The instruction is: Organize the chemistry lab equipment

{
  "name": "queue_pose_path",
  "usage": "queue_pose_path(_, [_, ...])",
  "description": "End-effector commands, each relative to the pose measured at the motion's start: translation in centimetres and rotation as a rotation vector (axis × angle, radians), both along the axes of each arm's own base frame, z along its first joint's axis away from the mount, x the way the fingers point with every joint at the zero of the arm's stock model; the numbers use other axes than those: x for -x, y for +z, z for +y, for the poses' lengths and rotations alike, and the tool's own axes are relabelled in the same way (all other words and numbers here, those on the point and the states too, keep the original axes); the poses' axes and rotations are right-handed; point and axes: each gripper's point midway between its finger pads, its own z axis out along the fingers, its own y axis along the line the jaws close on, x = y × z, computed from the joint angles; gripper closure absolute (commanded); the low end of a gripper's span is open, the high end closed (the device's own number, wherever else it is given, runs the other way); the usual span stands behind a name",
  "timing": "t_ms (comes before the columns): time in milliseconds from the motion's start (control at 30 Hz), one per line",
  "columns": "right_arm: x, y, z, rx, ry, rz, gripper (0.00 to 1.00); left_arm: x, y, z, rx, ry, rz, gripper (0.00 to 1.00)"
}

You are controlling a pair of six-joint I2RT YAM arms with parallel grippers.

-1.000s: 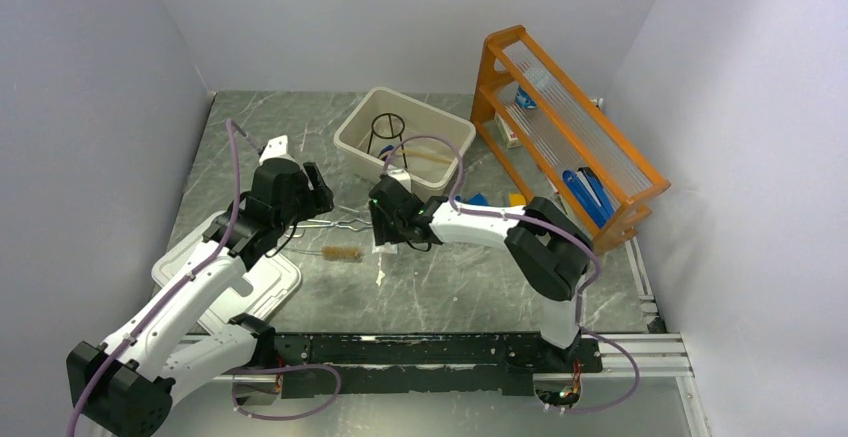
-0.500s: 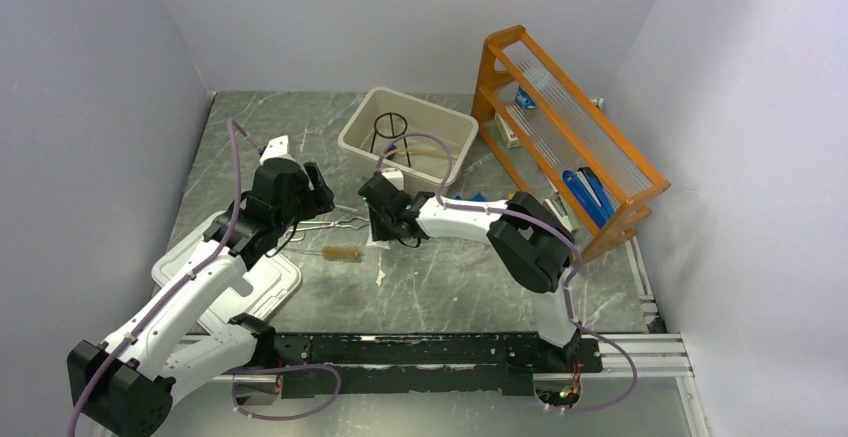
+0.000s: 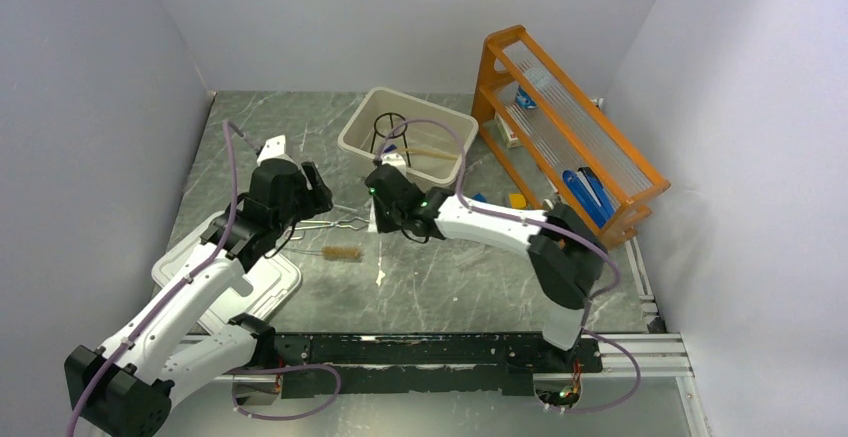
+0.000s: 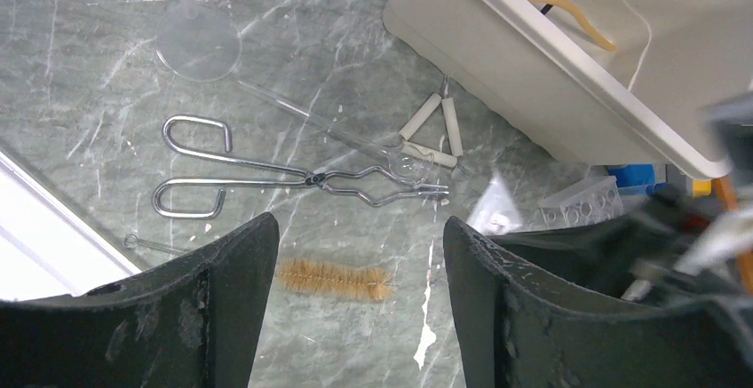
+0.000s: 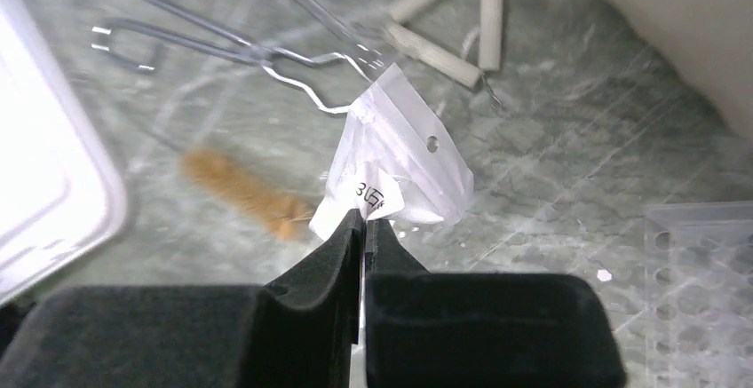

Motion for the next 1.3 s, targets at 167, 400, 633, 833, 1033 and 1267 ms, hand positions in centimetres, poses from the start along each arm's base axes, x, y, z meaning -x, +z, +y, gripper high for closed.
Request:
queue_pose_path(167, [-4.9,12.8,-2.5,-0.081,-0.053,-0.32,0.96,-0.3,1.6,0.3,-0.004,0.014,-0.047,0.27])
queue_pose_path(400, [-13.4,13.6,-8.5,-0.023,-0.209,-0.378,0.96,-0.4,1.6,0.3,-0.01,0.016,-0.044,0.27])
queue_pose_path(633, [-18.2,9.6,-11.0,0.099,-0.267,-0.341,0.89,-0.6,1.4,0.1,-0.005,0.016,-0.033,0.26])
queue_pose_path(833, [-19.7,9.6,-12.2,0.143,-0.339,-0.351,0.67,-0.8,1.6,0.1,-0.011,0.017,-0.034,0.26])
queue_pose_path(1033, [-18.5,13.0,-11.8,0.081,-0.315,-0.395,0.57,-0.9,2.3,0.7,-0.033,0.038,-0.048,0.26])
queue_pose_path(1267, [-12.7,15.1,-6.2,-0.037,-0.021,-0.409,0.57,-0.6,6.1,3.2,-0.075,0.119,-0.149,0.26])
